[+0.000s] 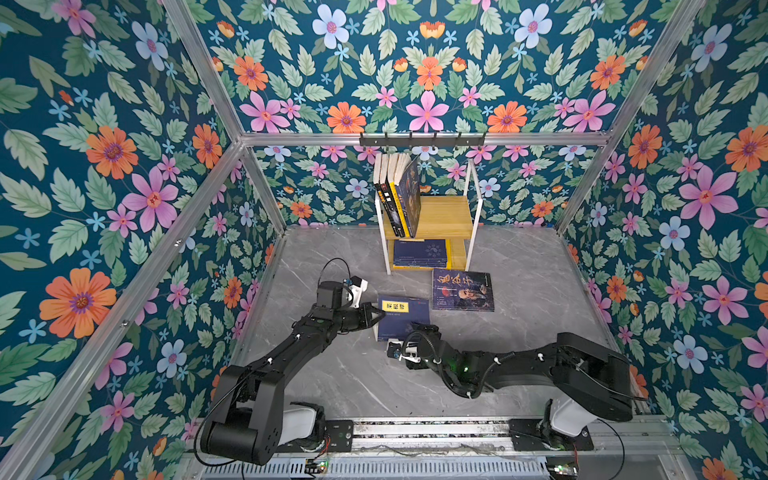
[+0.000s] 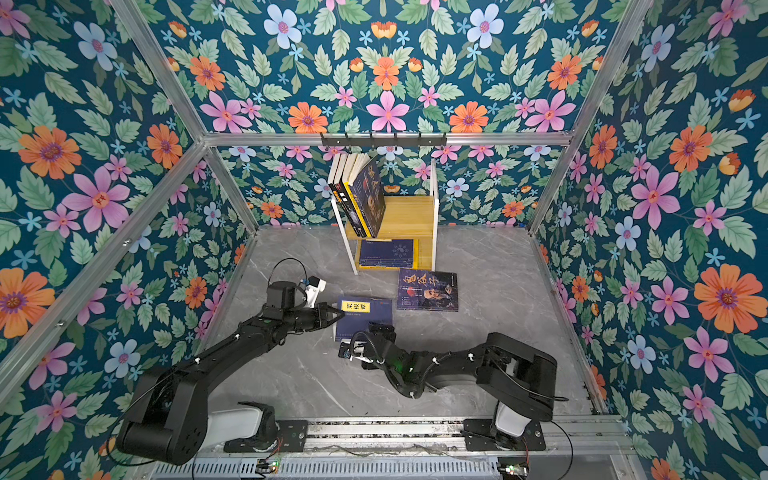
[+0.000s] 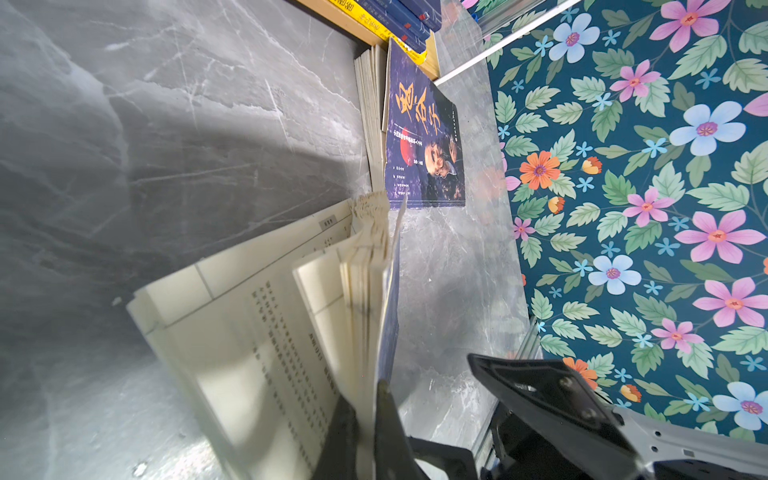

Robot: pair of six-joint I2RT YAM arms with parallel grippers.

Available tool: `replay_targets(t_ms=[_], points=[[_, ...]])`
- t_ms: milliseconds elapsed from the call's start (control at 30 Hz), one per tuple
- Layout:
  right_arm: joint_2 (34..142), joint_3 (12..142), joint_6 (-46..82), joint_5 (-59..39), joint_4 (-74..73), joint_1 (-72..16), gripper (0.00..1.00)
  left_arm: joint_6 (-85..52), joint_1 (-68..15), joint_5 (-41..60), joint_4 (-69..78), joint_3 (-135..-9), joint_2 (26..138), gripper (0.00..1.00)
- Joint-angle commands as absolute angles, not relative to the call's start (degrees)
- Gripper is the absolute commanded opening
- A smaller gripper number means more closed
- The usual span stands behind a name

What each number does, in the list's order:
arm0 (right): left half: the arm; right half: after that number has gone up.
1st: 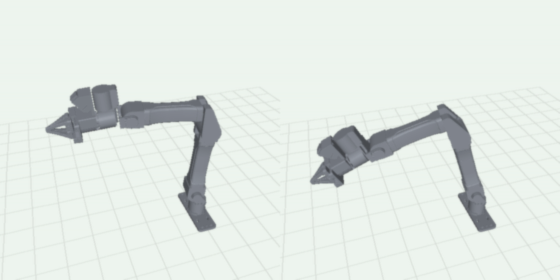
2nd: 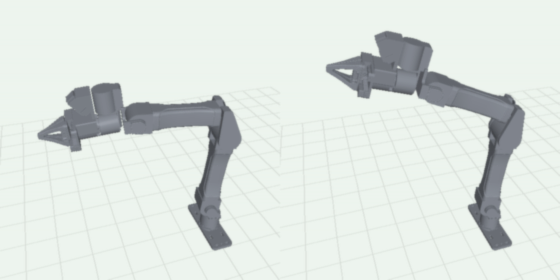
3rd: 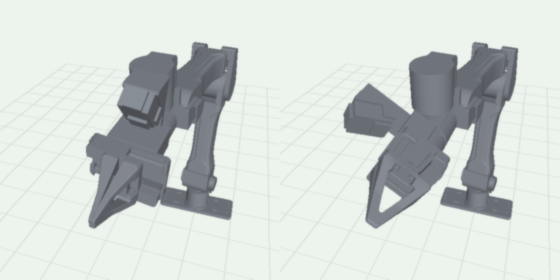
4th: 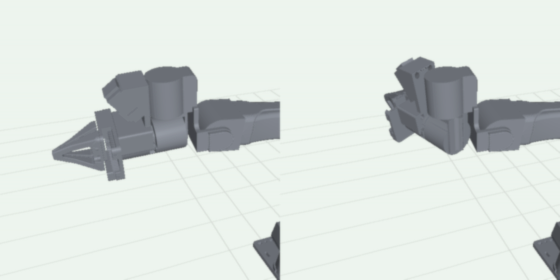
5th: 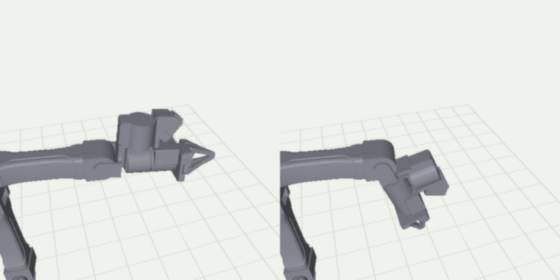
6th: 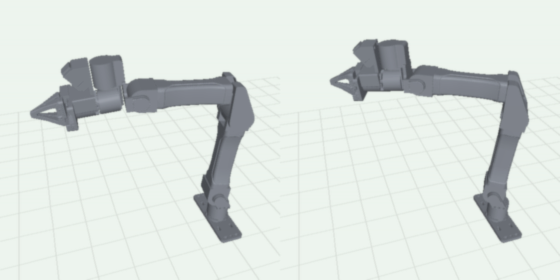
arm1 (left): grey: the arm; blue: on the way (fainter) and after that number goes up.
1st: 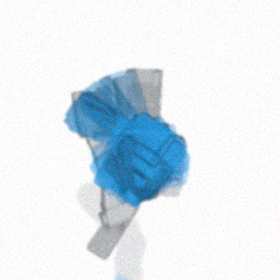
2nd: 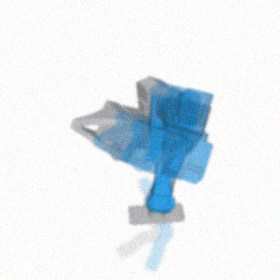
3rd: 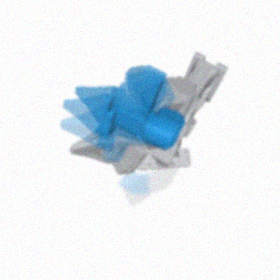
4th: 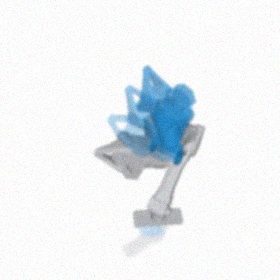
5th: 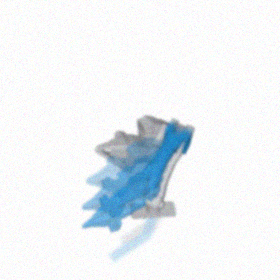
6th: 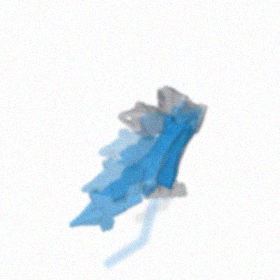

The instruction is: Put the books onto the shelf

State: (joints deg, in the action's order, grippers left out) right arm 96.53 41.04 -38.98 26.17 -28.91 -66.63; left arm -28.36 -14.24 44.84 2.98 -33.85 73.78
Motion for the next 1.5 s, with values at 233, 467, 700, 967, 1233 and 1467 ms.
replay_targets(t_ms=[233,467,700,967,1233,1467], points=[[105.53,43.27,-40.43,28.62,-38.14,-66.45,0.71,-28.04,-13.82,46.03,4.23,-34.36,73.90,0.00],[107.18,44.18,-41.03,29.03,-38.44,-65.83,0.40,-27.95,-13.88,45.93,4.15,-34.44,73.75,0.00],[107.14,43.78,-42.89,29.71,-39.59,-65.24,0.08,-27.69,-12.41,45.35,3.06,-35.30,74.60,0.30],[104.17,42.65,-42.65,30.96,-38.78,-64.95,0.00,-27.16,-8.78,44.40,0.43,-38.61,74.26,0.49],[101.18,43.19,-41.30,32.81,-35.08,-65.57,0.00,-22.55,-4.89,45.69,-1.05,-38.63,70.03,0.77],[103.32,45.49,-42.36,37.53,-35.86,-65.38,0.00,-22.26,-4.16,46.92,-1.06,-37.56,67.12,0.87]])
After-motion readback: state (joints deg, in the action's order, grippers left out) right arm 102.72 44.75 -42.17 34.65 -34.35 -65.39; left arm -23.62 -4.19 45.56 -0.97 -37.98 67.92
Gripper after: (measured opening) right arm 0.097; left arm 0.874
